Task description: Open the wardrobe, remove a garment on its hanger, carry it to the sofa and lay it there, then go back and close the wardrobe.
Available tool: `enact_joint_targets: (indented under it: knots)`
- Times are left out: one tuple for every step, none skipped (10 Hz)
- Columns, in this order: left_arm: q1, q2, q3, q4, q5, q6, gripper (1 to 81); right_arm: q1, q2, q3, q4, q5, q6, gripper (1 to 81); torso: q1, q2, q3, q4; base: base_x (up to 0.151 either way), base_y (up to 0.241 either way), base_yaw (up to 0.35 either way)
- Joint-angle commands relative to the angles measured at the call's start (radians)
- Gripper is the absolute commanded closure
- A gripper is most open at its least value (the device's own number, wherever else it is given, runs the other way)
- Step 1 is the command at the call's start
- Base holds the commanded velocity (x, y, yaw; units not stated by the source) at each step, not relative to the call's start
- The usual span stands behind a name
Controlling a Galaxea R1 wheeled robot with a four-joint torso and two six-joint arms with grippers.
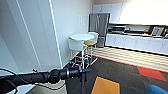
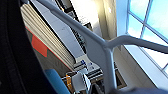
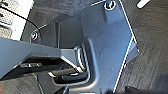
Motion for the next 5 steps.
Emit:
enact_joint_targets:
  knots:
    - [-0.159, -0.005, 0.028, 0.020, -0.039, 0.000, 81.1, 0.027, -0.015, 0.003, -0.005, -0.049, -0.001, 1.0, 0.000, 0.000, 0.000, 0.000, 0.000, 0.000, -0.214]
    - [-0.159, -0.003, 0.028, 0.020, -0.039, 0.000, 81.1, 0.027, -0.015, 0.005, -0.008, -0.049, -0.001, 1.0, 0.000, 0.000, 0.000, 0.000, 0.000, 0.000, -0.214]
    - [-0.156, 0.000, 0.028, 0.020, -0.039, 0.000, 81.1, 0.027, -0.015, 0.005, -0.009, -0.049, -0.001, 1.0, 0.000, 0.000, 0.000, 0.000, 0.000, 0.000, -0.214]
    - [-0.154, 0.001, 0.028, 0.028, -0.039, 0.000, 81.1, 0.027, -0.015, 0.003, -0.011, -0.049, -0.001, 1.0, 0.000, 0.000, 0.000, 0.000, 0.000, 0.000, -0.214]
    - [-0.154, 0.001, 0.028, 0.028, -0.037, 0.000, 81.1, 0.028, -0.015, 0.003, -0.011, -0.049, -0.001, 1.0, 0.000, 0.000, 0.000, 0.000, 0.000, 0.000, -0.214]
